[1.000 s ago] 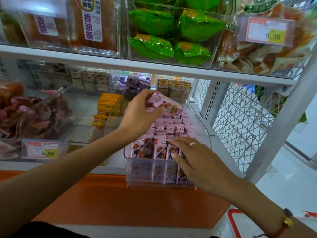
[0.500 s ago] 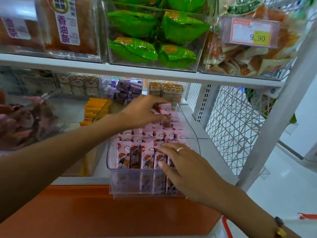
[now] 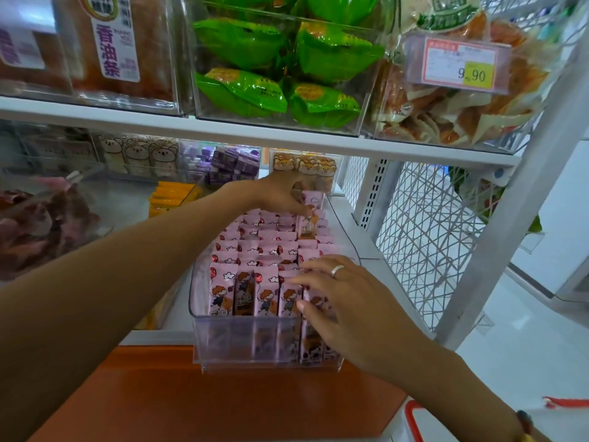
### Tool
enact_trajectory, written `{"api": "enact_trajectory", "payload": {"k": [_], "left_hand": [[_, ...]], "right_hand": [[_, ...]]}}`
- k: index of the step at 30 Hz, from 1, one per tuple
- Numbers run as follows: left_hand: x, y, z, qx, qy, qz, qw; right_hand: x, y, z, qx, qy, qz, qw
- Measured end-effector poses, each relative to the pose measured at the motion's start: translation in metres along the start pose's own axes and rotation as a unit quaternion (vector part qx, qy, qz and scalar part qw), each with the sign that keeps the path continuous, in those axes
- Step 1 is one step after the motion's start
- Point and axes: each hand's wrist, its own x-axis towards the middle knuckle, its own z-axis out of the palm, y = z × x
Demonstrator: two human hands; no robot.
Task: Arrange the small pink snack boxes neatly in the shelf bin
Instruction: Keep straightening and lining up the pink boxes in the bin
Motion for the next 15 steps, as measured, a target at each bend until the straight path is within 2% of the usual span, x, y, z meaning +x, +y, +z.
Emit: {"api": "enact_trajectory", "payload": {"k": [2, 5, 8, 12, 15], "left_hand": [[-0.001, -0.009, 0.009, 0.052, -0.022, -0.001, 0.998], [-0.004, -0.02, 0.029, 0.153, -0.014, 0.031, 0.988], [-0.003, -0.023, 0.038, 0.158, -0.014, 0.053, 0.986], [-0.003, -0.022, 0.036, 0.187, -0.041, 0.043, 0.981], [-0.006, -0.018, 0.035, 0.203, 0.021, 0.062, 0.977]], "right_hand": [[-0.001, 0.004, -0.004, -0.009, 0.018, 0.008, 1.0], [-0.002, 0.009, -0.01, -0.02, 0.07, 0.042, 0.997], [-0.004, 0.017, -0.014, -0.003, 0.12, 0.106, 0.987], [-0.008, 0.026, -0.014, 0.033, 0.098, 0.177, 0.979], [-0.009, 0.025, -0.013, 0.054, 0.076, 0.188, 0.978]]}}
